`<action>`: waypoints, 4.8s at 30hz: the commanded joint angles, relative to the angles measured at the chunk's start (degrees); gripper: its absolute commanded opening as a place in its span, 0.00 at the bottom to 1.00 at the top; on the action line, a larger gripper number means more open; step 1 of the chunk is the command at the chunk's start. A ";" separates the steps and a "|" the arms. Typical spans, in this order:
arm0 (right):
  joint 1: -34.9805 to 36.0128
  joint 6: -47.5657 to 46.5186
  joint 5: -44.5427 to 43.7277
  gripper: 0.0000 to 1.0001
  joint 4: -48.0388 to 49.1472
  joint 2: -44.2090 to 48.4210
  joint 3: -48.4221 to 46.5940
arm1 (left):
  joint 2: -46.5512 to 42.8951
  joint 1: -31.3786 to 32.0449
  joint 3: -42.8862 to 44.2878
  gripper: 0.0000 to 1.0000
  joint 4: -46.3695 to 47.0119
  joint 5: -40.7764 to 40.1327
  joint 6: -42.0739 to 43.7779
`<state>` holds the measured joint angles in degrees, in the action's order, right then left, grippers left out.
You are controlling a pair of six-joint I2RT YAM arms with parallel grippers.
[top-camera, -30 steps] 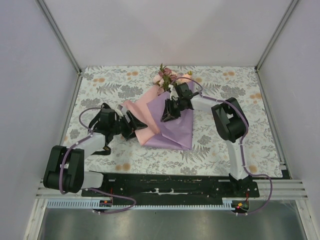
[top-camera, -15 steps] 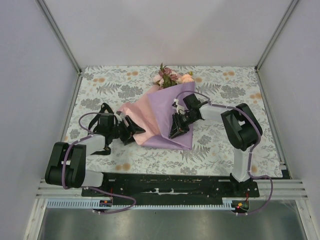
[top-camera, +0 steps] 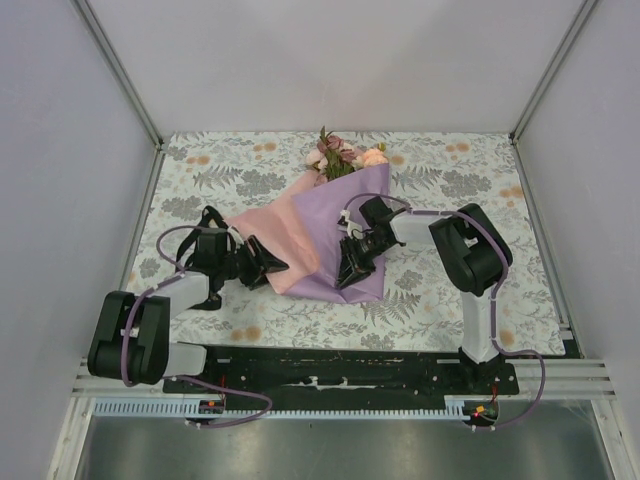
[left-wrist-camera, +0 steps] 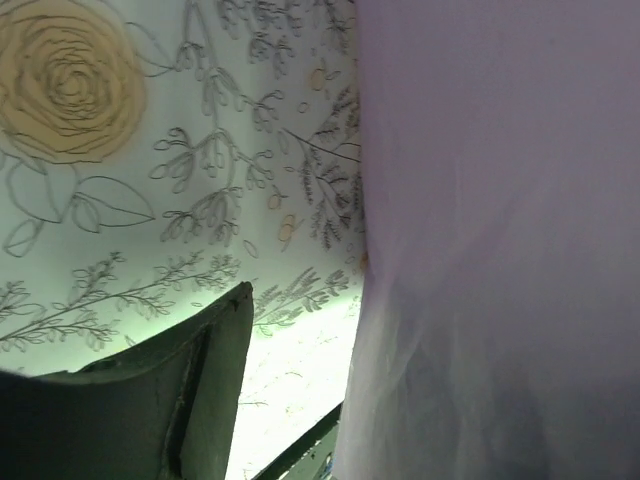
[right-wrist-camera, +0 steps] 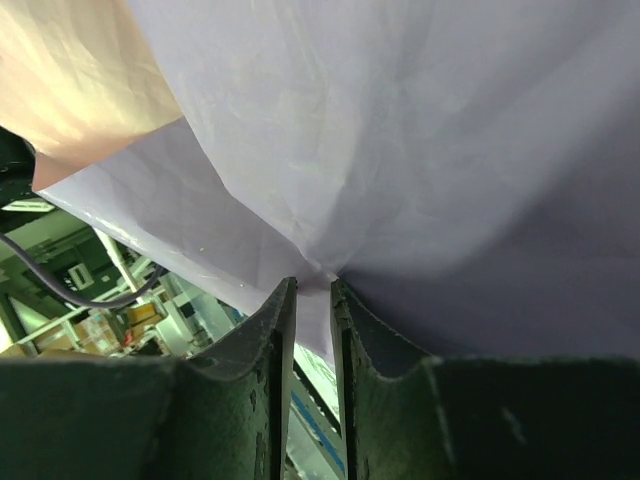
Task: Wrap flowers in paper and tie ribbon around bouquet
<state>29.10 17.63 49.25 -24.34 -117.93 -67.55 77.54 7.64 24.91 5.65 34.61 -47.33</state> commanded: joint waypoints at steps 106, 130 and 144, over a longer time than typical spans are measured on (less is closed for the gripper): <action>-21.90 13.31 -4.43 0.15 12.74 -2.74 -15.50 | 38.13 24.09 40.66 0.93 18.87 3.97 -0.66; -22.16 6.63 -12.78 0.00 8.70 -5.38 -22.54 | 29.85 26.20 34.24 0.55 8.07 7.31 11.04; -22.77 5.75 -17.79 0.28 6.06 -2.31 -21.39 | 39.35 27.25 38.99 0.44 -12.32 0.99 26.76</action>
<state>7.01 24.38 33.89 -18.33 -122.87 -87.68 114.52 34.33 62.81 0.73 40.47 -28.25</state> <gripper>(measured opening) 0.088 0.437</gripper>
